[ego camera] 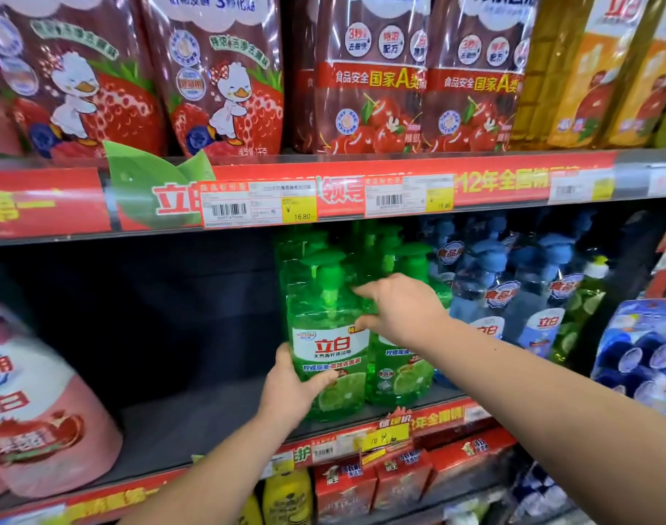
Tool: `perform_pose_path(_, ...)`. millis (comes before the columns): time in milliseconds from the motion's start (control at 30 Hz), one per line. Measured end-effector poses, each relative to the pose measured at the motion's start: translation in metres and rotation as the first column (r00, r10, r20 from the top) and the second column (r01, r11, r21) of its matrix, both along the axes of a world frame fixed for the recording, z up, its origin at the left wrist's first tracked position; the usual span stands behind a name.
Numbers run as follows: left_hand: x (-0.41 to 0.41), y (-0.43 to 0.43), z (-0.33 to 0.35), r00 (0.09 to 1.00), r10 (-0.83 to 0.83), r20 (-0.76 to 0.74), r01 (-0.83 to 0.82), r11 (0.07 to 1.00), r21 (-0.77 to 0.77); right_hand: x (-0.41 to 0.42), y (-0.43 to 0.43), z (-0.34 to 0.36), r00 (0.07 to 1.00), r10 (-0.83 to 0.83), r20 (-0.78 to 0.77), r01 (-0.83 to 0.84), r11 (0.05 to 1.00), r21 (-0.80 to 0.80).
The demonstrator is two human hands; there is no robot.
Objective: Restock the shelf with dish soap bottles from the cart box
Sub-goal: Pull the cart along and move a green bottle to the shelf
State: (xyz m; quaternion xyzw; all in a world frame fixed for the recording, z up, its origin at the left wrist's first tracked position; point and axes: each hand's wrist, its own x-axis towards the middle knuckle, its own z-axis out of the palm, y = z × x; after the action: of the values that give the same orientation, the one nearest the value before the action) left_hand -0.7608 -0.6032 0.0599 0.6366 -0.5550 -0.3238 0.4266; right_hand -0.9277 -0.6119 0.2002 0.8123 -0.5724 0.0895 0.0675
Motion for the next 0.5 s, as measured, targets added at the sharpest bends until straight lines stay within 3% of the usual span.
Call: perform_pose_path(500, -0.0014, 0.0037, 0.0044, 0.999, 0.030, 0.036, -0.031, 0.999, 0.015, -0.0083, -0.0028, -0.0080, 0.996, 0.088, 0.006, -0.087, 0.994, -0.073)
